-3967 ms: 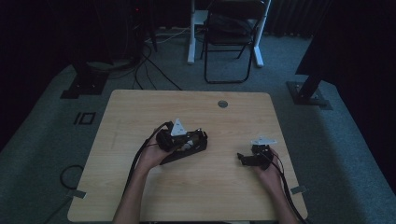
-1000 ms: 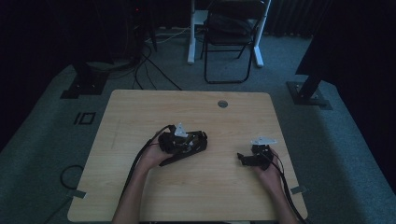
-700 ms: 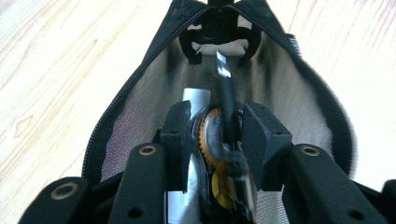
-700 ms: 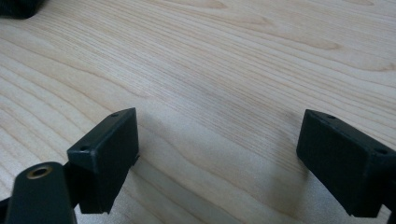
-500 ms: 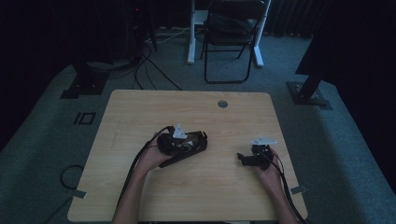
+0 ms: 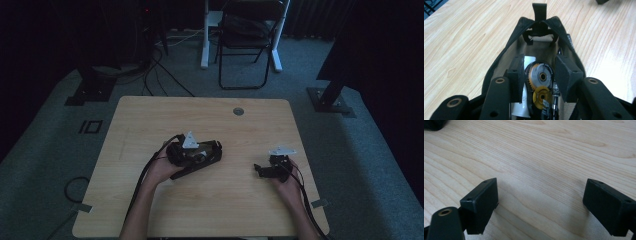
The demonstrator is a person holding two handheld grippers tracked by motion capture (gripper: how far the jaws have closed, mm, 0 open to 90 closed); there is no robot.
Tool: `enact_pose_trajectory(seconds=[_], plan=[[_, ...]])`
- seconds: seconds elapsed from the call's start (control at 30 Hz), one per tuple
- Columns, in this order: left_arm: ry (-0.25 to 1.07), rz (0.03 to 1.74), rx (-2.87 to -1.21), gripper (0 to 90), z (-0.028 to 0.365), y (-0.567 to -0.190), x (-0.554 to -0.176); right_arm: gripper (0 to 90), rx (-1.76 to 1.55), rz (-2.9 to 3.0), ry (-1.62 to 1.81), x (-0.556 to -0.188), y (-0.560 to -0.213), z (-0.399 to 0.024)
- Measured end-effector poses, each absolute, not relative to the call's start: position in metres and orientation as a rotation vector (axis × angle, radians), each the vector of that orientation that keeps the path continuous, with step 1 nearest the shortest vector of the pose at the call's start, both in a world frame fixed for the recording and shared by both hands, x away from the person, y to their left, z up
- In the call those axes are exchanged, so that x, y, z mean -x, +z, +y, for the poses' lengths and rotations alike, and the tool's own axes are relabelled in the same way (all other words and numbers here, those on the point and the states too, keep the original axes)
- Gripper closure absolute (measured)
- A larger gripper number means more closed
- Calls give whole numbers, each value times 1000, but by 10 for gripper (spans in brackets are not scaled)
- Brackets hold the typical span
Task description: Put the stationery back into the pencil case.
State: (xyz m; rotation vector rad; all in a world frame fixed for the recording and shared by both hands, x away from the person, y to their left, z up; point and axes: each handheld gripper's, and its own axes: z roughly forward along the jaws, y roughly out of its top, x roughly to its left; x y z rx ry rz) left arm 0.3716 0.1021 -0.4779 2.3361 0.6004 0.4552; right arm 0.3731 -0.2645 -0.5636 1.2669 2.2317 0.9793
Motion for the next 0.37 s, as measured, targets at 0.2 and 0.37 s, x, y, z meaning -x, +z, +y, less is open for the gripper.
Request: enact_pose_trajectory(seconds=[0.2,0.37], plan=[[441,604,-2299,594,101,-475,-368,128,-1267,2232,979,-373,-564,-264],[405,608,-2268,587,100,-476,-364,128,-1267,2232,979,-373,-564,-264]])
